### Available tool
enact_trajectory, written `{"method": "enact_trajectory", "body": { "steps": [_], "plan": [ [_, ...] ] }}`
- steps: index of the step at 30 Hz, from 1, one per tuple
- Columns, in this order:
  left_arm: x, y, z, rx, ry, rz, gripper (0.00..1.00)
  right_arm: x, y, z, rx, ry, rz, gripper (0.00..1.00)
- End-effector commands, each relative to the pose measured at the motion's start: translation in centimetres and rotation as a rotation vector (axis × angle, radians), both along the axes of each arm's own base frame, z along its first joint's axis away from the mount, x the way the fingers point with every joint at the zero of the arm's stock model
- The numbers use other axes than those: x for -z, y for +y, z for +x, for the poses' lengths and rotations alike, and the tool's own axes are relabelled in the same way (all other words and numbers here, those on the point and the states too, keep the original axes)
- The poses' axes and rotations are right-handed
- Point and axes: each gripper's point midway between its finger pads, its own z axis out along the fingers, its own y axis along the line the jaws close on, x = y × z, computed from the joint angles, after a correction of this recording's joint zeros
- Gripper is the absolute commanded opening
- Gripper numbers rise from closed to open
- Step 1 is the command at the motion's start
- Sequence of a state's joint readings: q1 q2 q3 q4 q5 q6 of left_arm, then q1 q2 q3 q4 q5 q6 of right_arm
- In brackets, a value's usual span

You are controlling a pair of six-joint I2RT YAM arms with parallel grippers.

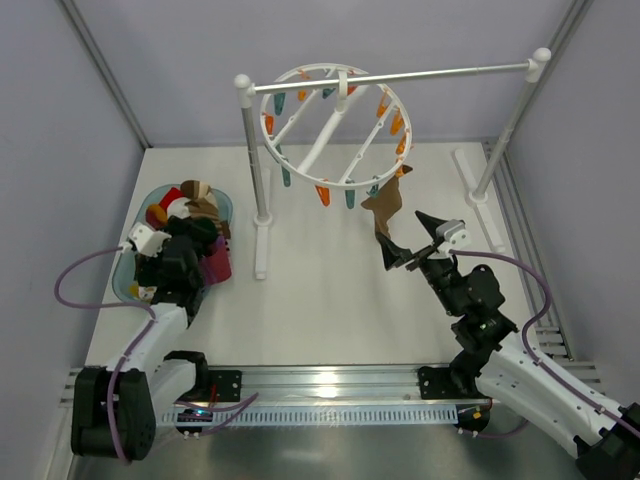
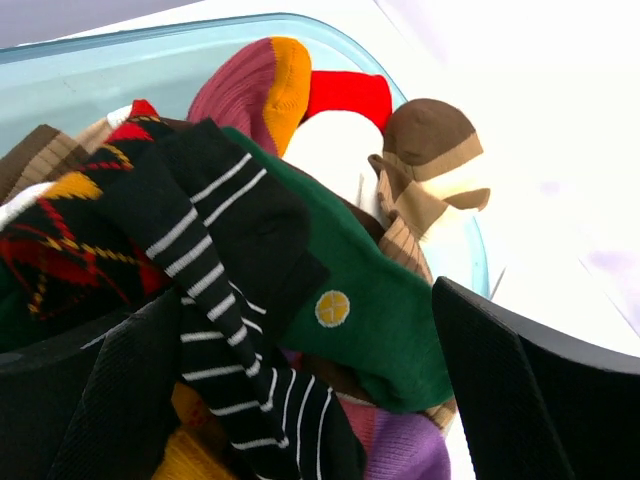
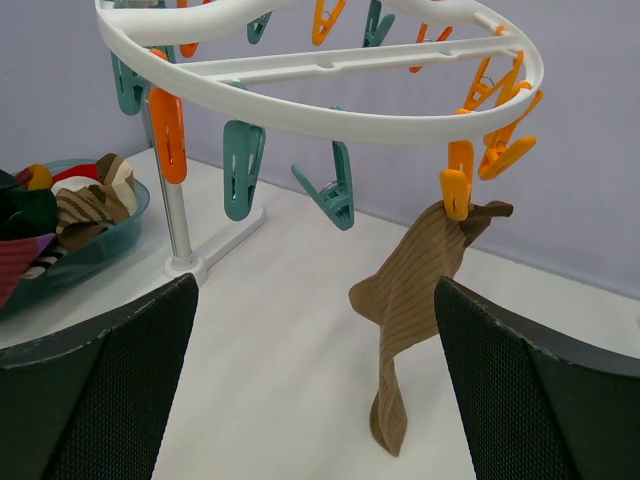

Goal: Remove the socks clipped to the hanger

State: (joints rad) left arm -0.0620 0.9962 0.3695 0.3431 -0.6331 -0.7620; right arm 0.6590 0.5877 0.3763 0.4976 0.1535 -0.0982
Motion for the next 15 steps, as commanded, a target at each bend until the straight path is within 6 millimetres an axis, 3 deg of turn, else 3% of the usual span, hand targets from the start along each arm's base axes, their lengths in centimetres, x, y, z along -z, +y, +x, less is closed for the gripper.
{"method": "enact_trajectory", "body": {
  "steps": [1,9,15],
  "plan": [
    [-0.7,-0.3,-0.5,0.002,-0.018,0.002,1.00,-1.3,-0.1,-0.2,-0.004,-0.033,0.032,1.00],
    [-5.0,-1.9,-3.3,-0.015,-0.096,0.103,1.00,-1.2,-0.2,-0.2,0.001,-0.036,0.031,1.00],
    [-5.8,-1.6,-5.6,-0.050,-0.146,0.099,1.00,-1.4,-0.4,-0.3,0.004,-0.040,0.042,1.00]
  ]
}}
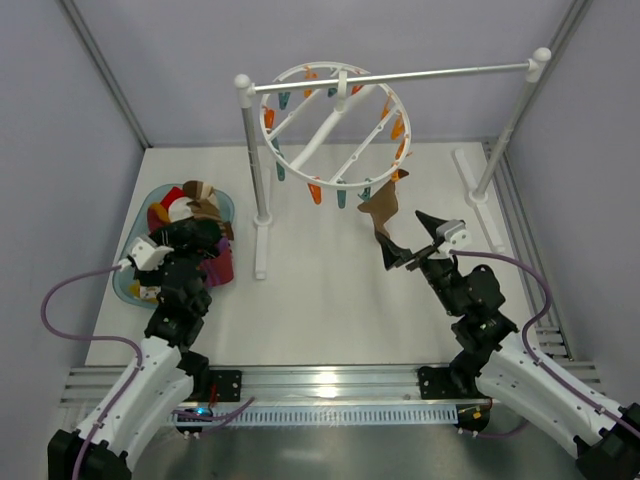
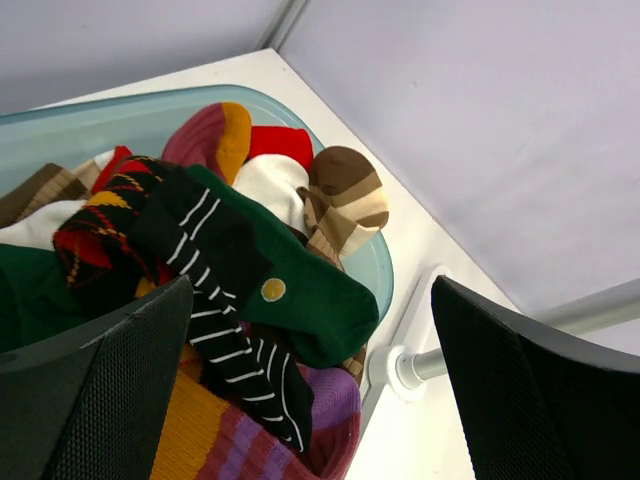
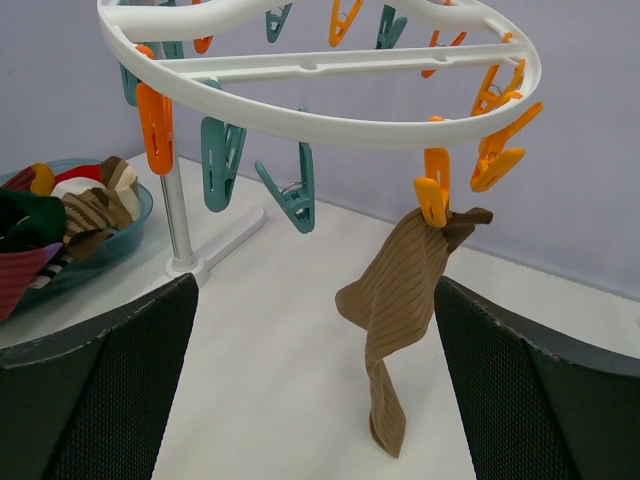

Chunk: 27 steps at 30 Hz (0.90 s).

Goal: Remove the socks clipped to the hanger

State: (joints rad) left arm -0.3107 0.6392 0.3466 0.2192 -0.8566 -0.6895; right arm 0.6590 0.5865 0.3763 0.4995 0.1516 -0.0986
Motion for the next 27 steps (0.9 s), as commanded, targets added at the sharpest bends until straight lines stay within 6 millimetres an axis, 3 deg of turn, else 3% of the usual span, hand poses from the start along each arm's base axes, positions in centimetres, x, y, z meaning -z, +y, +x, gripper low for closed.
{"method": "enact_trajectory", "body": {
  "steps": [1,5,9,10,12,14,16,17,19,20,21,23,24,26,27],
  "plan": [
    [0.6,1.6,-1.6,-0.095,0.024,0.030,1.00,-1.4,-0.5,-0.3,0.008,-0.040,0.046,1.00],
    [0.1,0.9,-1.3,-0.078,0.005,0.044,1.00,-1.6,-1.6,-0.5,0.048,-0.061,0.081,1.00],
    [-0.9,-2.0,0.7,0.045,0.013,0.121,1.00,-1.6,-2.6,-0.2,0.098,-0.069,0.109,0.99],
    [-0.3,-3.3,1.4,0.090,0.044,0.155,1.00,-1.7,-3.0,0.1,0.118,-0.070,0.117,1.00],
    [-1.5,-5.3,2.5,0.148,0.013,0.181,1.00,-1.1,-3.2,1.0,0.141,-0.049,0.111,1.00],
    [-1.2,-8.1,3.7,0.229,0.039,0.254,1.00,-1.2,-4.3,2.0,0.177,-0.038,0.130,1.00],
    [-2.6,-11.5,4.5,0.330,-0.001,0.308,1.00,-0.6,-4.6,3.1,0.171,0.003,0.155,1.00],
    [-3.1,-12.8,4.7,0.366,-0.020,0.332,1.00,-0.2,-6.3,4.1,0.218,0.018,0.168,1.00],
    [-2.2,-16.3,5.1,0.468,-0.021,0.424,1.00,0.6,-6.3,5.0,0.166,0.066,0.219,1.00],
    [-3.1,-18.8,4.8,0.531,-0.086,0.420,1.00,1.0,-6.9,5.5,0.163,0.082,0.232,1.00],
    [-2.2,-21.0,5.2,0.589,-0.081,0.451,1.00,1.5,-8.5,6.4,0.193,0.094,0.259,1.00],
    [-3.1,-25.0,5.0,0.680,-0.149,0.468,1.00,2.1,-10.0,6.9,0.191,0.120,0.315,1.00],
    [-1.2,-27.3,5.3,0.746,-0.129,0.510,1.00,2.5,-10.4,7.3,0.193,0.130,0.330,1.00],
    [-2.4,-31.0,4.6,0.814,-0.211,0.525,1.00,3.0,-10.6,7.4,0.173,0.150,0.355,1.00],
    [-0.3,-33.0,4.7,0.860,-0.192,0.553,1.00,2.9,-10.5,7.4,0.166,0.146,0.360,1.00]
  ]
}}
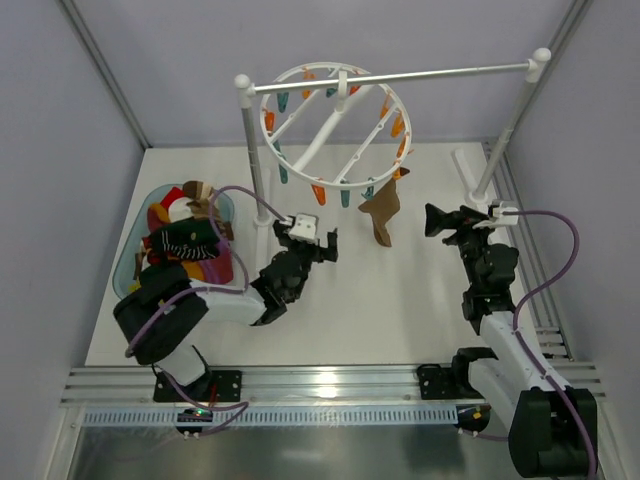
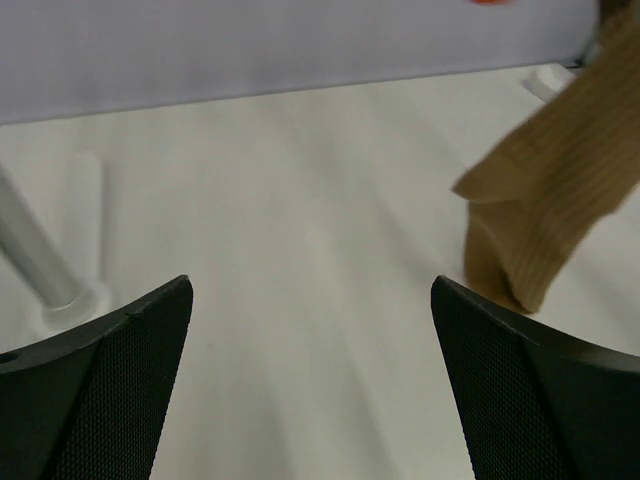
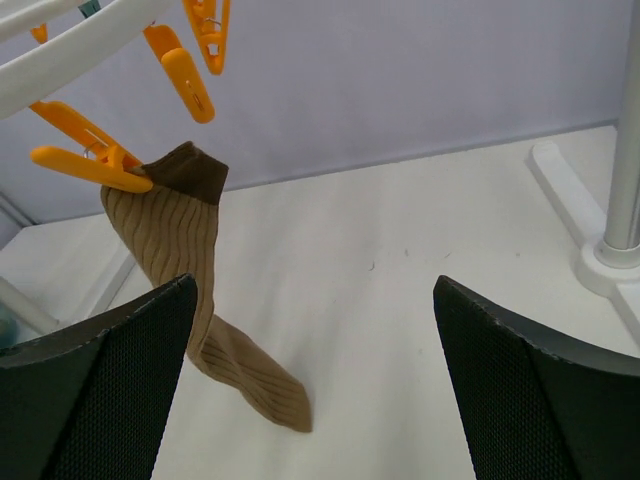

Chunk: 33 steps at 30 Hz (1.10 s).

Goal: Remove the socks clipped to the hanger

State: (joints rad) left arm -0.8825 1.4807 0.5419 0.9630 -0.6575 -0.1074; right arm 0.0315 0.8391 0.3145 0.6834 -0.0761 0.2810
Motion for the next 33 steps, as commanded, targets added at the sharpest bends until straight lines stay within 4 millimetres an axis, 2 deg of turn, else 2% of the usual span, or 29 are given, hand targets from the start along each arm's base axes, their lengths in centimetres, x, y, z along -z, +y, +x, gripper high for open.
{"method": "enact_trajectory", "body": {
  "steps": [1,4,6,7,10,12,13,14,23,24,26,27,28,31,32,33],
  "plan": [
    [-4.1,-6.8,-0.7,0.194,-0.212,-0.052,1.00,-2.7,1.1,-0.4,-0.106,-0.096,0.101,1.00],
    [-3.7,-10.7,-0.9,0.268,-0.267,-0.043,1.00,-2.6,1.2,-0.6,-0.111,-0.100,0.100,1.00],
    [-3.5,-11.7,-0.6,0.287,-0.278,-0.047,1.00,-2.4,1.2,-0.8,-0.112,-0.100,0.098,1.00],
    [-3.2,-13.0,-0.4,0.319,-0.287,-0.041,1.00,-2.7,1.2,-1.1,-0.114,-0.111,0.097,1.00],
    [-2.6,-15.1,0.1,0.366,-0.296,-0.031,1.00,-2.7,1.4,-1.4,-0.124,-0.115,0.091,1.00],
    [-2.1,-15.8,0.5,0.365,-0.290,-0.024,1.00,-2.8,1.5,-1.6,-0.130,-0.120,0.088,1.00],
    [-2.5,-16.2,0.9,0.360,-0.299,-0.029,1.00,-2.8,1.5,-1.7,-0.132,-0.121,0.089,1.00],
    [-1.9,-16.6,1.2,0.362,-0.291,-0.020,1.00,-2.7,1.6,-1.8,-0.135,-0.119,0.088,1.00],
    [-2.3,-19.0,2.6,0.391,-0.282,-0.053,1.00,-2.1,1.8,-1.6,-0.150,-0.102,0.089,1.00],
    [-1.8,-19.2,2.9,0.390,-0.270,-0.044,1.00,-2.1,1.8,-1.6,-0.150,-0.102,0.089,1.00],
    [-2.1,-19.4,3.8,0.366,-0.264,-0.056,1.00,-2.1,1.9,-1.6,-0.151,-0.102,0.089,1.00],
    [-1.3,-19.6,4.2,0.363,-0.243,-0.047,1.00,-2.0,1.9,-1.6,-0.151,-0.099,0.089,0.99],
    [-1.8,-19.7,4.7,0.350,-0.244,-0.062,1.00,-2.0,1.9,-1.6,-0.153,-0.099,0.089,1.00],
    [-1.0,-19.6,6.2,0.306,-0.213,-0.062,1.00,-2.1,2.0,-1.7,-0.157,-0.103,0.087,1.00],
    [-0.9,-19.8,6.1,0.314,-0.211,-0.058,0.98,-2.0,2.0,-1.7,-0.156,-0.100,0.089,1.00],
    [-1.1,-20.0,6.0,0.323,-0.222,-0.067,0.92,-2.0,2.0,-1.7,-0.156,-0.102,0.089,1.00]
  ]
}}
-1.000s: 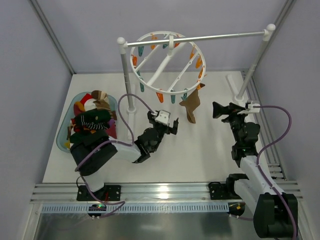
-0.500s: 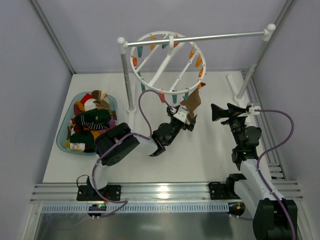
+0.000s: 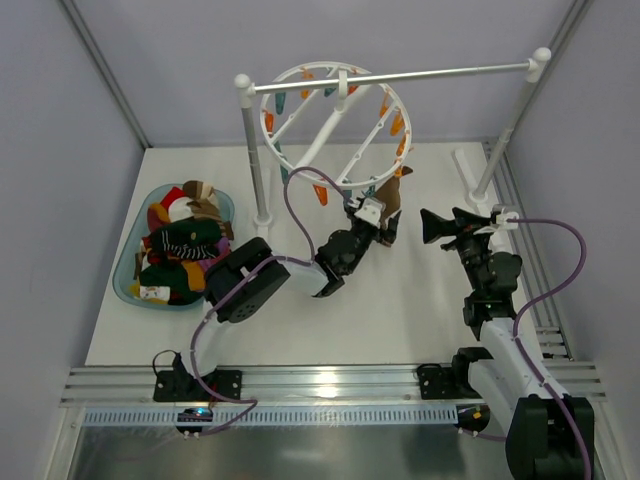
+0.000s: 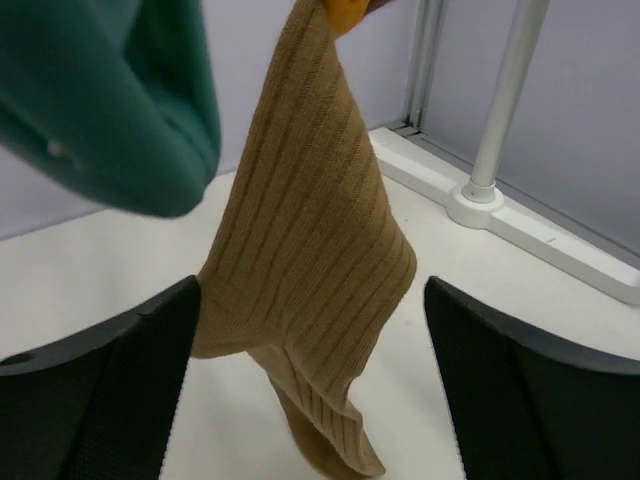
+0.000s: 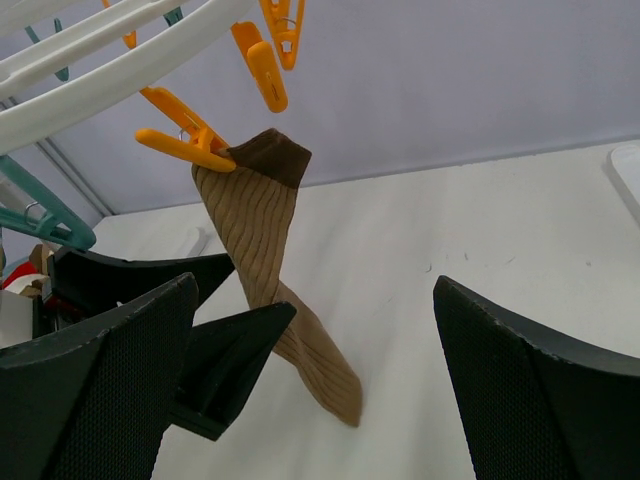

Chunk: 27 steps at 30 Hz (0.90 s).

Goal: Remove the socks clipped to the hanger

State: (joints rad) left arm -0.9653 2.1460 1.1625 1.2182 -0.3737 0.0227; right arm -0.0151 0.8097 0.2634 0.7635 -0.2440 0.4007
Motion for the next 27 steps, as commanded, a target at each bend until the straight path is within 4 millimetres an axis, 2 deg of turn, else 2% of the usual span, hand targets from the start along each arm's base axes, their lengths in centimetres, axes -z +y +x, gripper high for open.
{"method": "enact_trajectory", "body": {
  "steps": [1,2,4,5,9,10,15,19,20,21,23,24,26,27],
  "plan": [
    [-0.8,0.1,0.7,-0.011,-0.010,-0.043,0.82,-1.5,0.2,-0.3,-0.015,-0.062,0.008,1.00],
    [-1.1,-0.1,0.4,0.005,-0.019,-0.048,0.66,-1.5,0.2,-0.3,-0.016,-0.062,0.007,1.00],
    [-1.0,0.0,0.3,0.009,-0.020,-0.050,0.47,-1.5,0.3,-0.3,-0.019,-0.062,0.007,1.00],
    [-1.1,0.0,0.3,0.009,-0.021,-0.051,0.30,-1.5,0.4,-0.3,-0.024,-0.062,0.006,1.00],
    [-1.3,0.0,0.1,0.017,-0.025,-0.052,0.03,-1.5,0.5,-0.2,-0.030,-0.060,0.005,1.00],
    [-1.3,0.0,0.0,0.018,-0.026,-0.055,0.00,-1.5,0.5,-0.2,-0.033,-0.060,0.005,1.00],
    [-1.6,1.3,-0.9,0.012,-0.042,-0.080,0.00,-1.5,0.5,-0.2,-0.032,-0.063,0.002,1.00],
    [-1.5,2.6,-2.3,0.019,-0.046,-0.090,0.00,-1.8,1.4,-0.7,-0.088,-0.091,-0.017,1.00],
    [-1.8,2.9,-2.8,0.021,-0.053,-0.099,0.00,-2.1,1.9,-0.9,-0.112,-0.108,-0.025,0.99],
    [-1.1,3.3,-3.4,0.026,-0.044,-0.085,0.00,-2.0,2.1,-1.0,-0.127,-0.111,-0.026,1.00],
    [-2.0,4.1,-4.1,0.029,-0.059,-0.108,0.00,-2.4,2.9,-1.4,-0.170,-0.139,-0.042,1.00],
    [-1.0,4.6,-4.7,0.033,-0.047,-0.091,0.00,-2.4,3.1,-1.6,-0.184,-0.147,-0.048,1.00],
    [-2.1,5.4,-5.4,0.037,-0.068,-0.113,0.00,-2.8,4.0,-2.1,-0.226,-0.176,-0.068,1.00],
    [-1.6,6.0,-5.9,0.038,-0.063,-0.095,0.00,-2.9,5.2,-2.6,-0.273,-0.193,-0.091,1.00]
  ]
}}
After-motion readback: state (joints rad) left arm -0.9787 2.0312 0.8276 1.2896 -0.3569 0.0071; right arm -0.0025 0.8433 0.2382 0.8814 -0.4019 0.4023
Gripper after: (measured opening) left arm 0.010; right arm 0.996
